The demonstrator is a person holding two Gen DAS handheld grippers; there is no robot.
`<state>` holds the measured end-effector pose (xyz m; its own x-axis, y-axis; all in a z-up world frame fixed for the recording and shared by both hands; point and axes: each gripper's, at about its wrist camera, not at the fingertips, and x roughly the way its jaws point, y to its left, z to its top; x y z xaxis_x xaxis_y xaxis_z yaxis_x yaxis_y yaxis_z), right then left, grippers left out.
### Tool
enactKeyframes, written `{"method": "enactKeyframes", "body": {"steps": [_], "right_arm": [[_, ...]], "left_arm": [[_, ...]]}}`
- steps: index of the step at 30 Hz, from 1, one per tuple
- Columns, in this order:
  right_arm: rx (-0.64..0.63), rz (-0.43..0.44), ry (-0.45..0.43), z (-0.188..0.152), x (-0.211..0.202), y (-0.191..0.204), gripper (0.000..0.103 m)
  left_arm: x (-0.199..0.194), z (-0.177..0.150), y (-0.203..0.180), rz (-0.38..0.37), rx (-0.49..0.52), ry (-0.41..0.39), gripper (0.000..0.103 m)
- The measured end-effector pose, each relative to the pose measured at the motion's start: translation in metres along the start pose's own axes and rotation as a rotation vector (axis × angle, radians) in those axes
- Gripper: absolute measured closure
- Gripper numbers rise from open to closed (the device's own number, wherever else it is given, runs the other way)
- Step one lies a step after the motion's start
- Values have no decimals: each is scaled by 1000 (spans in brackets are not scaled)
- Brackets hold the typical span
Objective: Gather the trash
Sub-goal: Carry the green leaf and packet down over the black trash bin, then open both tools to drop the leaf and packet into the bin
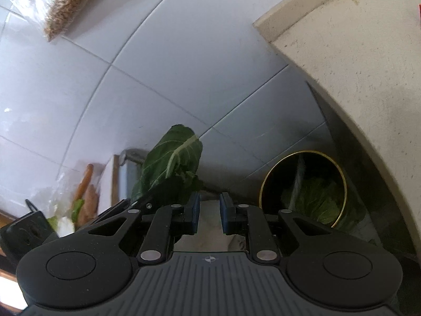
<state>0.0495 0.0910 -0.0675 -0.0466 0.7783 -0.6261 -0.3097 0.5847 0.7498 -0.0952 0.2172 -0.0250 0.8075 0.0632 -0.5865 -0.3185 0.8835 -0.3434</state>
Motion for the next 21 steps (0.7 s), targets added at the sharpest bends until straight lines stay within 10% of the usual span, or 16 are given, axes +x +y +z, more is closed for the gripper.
{"method": "enactKeyframes", "body": {"steps": [21], "right_arm": [[61,-39,-15,2,5,-28,77]], "left_arm": [[53,-4,-13,9,47,183,86]]}}
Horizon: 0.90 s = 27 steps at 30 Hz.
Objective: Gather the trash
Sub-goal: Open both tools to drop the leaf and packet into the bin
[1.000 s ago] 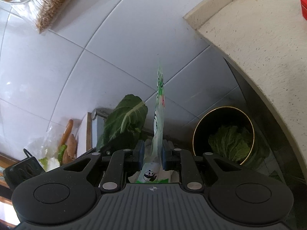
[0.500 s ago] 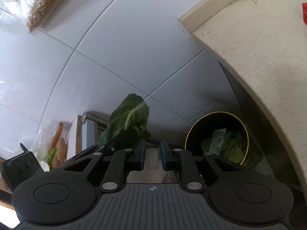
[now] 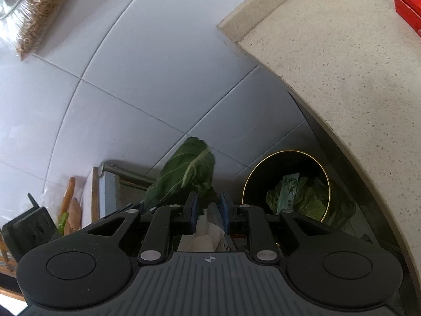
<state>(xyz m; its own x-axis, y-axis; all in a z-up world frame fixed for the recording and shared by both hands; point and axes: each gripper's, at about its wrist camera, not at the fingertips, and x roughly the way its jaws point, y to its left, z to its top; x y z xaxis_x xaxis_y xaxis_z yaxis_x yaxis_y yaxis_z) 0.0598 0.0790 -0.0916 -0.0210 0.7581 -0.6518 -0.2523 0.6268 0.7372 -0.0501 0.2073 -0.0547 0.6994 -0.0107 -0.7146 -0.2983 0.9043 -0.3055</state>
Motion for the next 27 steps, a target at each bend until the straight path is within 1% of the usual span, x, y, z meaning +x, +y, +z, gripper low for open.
{"method": "enactKeyframes", "body": {"steps": [3,5,8,9,10,11,13,15,17,20,25,27], "right_arm": [[-3,-6,11,2,6,-1,77],[-5,-13,12,3,9,-2,76],[-7,-23,9,5,11,-4,75],[-5,-25,8,5,12,-5,71],[-3,-26,7,6,13,-6,69],[-4,-29,5,7,13,-7,67],[-7,-41,-3,7,12,-7,66],[-3,-43,-6,8,10,-9,63],[-1,-48,-7,9,9,-10,60],[4,-51,-6,10,9,-13,59],[-1,-61,-5,9,9,-13,52],[-5,-69,-8,9,7,-13,45]], "left_arm": [[10,3,-2,17,-4,25,84],[16,4,-6,36,9,34,80],[24,6,-9,63,29,49,78],[27,7,-10,69,33,48,74],[29,8,-11,76,36,48,66],[32,9,-11,90,38,50,61],[36,9,-11,111,39,58,57],[36,9,-9,96,30,60,53],[36,10,-9,101,30,57,47],[34,10,-9,119,41,48,45],[34,11,-10,128,49,44,43],[32,12,-10,123,49,37,42]]}}
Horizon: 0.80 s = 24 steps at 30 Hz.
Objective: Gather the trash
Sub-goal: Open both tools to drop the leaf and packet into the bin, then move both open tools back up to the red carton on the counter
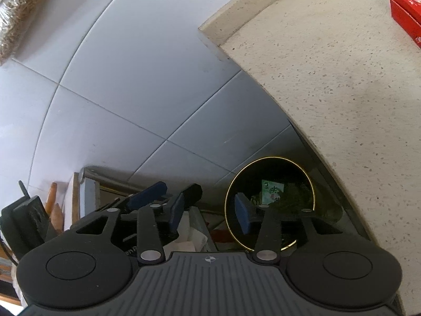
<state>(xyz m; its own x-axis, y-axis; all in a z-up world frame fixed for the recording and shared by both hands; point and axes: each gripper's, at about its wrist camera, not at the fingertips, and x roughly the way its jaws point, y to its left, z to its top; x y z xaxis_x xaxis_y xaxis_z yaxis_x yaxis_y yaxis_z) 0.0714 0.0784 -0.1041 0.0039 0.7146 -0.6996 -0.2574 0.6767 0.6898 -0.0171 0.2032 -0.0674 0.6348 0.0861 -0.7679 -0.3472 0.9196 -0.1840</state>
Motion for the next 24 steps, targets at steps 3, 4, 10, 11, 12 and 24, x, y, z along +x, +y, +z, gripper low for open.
{"method": "enactKeyframes", "body": {"steps": [3,4,10,11,12,24], "right_arm": [[6,-19,-9,-1,-5,-3,36],[10,-19,-13,-1,-7,-5,36],[21,-32,-20,-5,-13,-7,34],[24,-34,-18,-6,-13,-7,33],[26,-38,-20,-7,-14,-8,31],[30,-71,-69,-20,-37,-8,23]], "left_arm": [[-2,0,0,-4,-2,-7,41],[-2,0,0,-4,1,-8,41],[-5,-1,-5,-6,27,-16,40],[-5,-1,-4,-8,26,-17,40],[-6,-1,-4,-9,24,-19,40],[-12,-1,-4,-17,29,-40,39]]}}
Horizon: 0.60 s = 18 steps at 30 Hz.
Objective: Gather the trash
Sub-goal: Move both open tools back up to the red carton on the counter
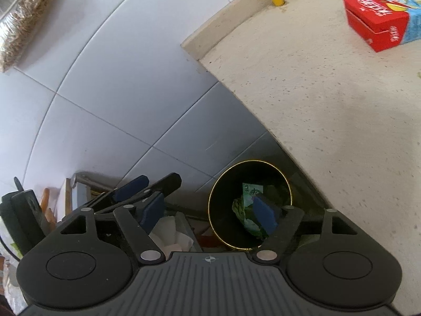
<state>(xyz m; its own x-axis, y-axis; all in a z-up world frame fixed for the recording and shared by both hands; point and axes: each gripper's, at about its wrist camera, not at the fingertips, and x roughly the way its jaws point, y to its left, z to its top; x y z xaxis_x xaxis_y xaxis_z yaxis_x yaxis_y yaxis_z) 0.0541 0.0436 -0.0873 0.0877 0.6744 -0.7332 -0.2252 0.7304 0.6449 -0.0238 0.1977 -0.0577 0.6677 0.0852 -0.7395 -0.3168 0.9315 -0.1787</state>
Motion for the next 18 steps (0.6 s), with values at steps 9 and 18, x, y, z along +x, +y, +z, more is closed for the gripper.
{"method": "enactKeyframes", "body": {"steps": [9,18], "right_arm": [[12,-47,-28,-14,-16,-5,18],[8,-97,-57,-26,-32,-5,16]], "left_arm": [[-2,0,-5,-12,11,-3,34],[4,-12,-7,-77,-27,36,25]]}}
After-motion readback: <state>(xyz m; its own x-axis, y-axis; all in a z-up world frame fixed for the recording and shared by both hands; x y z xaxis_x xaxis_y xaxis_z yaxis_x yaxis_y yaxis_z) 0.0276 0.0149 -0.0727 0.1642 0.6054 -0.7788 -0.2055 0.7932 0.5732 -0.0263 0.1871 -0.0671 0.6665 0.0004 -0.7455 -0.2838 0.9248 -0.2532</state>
